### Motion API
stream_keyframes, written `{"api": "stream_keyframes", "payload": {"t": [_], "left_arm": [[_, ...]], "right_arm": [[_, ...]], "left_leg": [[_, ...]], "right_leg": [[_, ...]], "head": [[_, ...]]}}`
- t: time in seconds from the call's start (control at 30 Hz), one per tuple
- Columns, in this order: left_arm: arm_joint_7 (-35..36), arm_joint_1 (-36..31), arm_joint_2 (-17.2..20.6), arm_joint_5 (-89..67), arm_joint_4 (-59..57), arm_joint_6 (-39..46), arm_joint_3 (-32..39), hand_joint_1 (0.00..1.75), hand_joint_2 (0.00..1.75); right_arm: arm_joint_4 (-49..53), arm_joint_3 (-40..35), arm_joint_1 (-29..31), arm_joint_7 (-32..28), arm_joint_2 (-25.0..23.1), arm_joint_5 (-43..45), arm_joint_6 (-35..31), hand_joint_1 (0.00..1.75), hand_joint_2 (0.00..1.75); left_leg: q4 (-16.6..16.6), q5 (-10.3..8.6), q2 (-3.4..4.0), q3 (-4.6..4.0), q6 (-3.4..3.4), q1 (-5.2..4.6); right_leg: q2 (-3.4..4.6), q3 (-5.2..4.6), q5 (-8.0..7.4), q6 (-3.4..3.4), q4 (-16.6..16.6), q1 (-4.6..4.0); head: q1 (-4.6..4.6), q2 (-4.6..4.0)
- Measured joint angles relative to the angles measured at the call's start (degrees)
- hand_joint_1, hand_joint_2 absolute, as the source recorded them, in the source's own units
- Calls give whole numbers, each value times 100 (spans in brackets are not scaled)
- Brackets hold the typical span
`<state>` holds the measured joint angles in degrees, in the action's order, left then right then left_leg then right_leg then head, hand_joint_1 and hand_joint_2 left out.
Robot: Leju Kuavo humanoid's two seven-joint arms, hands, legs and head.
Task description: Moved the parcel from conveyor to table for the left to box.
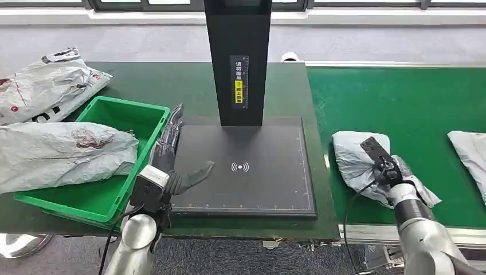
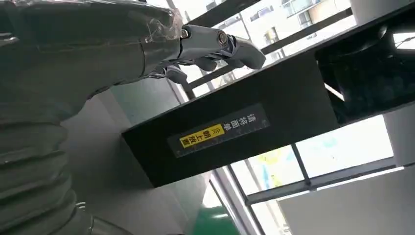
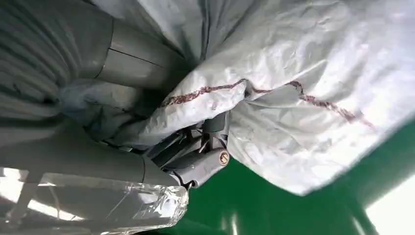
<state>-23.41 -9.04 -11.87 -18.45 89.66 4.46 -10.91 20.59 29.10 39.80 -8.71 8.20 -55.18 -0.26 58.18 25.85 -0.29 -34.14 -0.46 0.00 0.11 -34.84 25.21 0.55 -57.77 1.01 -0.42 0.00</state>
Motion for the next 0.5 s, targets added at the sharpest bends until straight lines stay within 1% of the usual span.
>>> {"api": "stream_keyframes", "payload": {"t": [0.07,0.13,0.2,0.37,0.43,0.5], "left_arm": [[-15,39,-2,-31,35,48,9,0,175],[-35,82,-20,-92,70,89,39,0,175],[-37,119,-48,-100,105,107,72,0,175],[-37,151,-85,-129,146,114,120,0,175],[-37,174,-94,-155,164,133,138,0,175],[-37,208,-98,-197,205,148,149,0,175]], "right_arm": [[160,190,9,-454,-63,520,15,175,175],[460,266,6,-666,-153,1016,61,175,175],[798,266,0,-650,-256,1311,122,175,175],[1261,266,-44,-692,-402,1523,142,175,175],[1587,264,-177,-799,-490,1840,168,175,175],[2160,203,-416,-678,-636,2214,278,175,175]], "left_leg": [[0,0,0,-1,0,0],[0,0,0,-1,0,0],[0,0,0,-1,0,0],[0,0,-2,-1,0,0],[0,0,-3,-3,0,0],[0,0,-6,-5,0,1]], "right_leg": [[0,0,0,0,-1,0],[0,-1,0,0,-1,0],[0,-4,0,0,-1,-1],[-2,-4,1,0,-1,-1],[-3,-4,1,0,-1,-1],[-5,-4,2,-1,-1,-1]], "head": [[0,0],[0,0],[0,0],[0,0],[0,0],[0,0]]}}
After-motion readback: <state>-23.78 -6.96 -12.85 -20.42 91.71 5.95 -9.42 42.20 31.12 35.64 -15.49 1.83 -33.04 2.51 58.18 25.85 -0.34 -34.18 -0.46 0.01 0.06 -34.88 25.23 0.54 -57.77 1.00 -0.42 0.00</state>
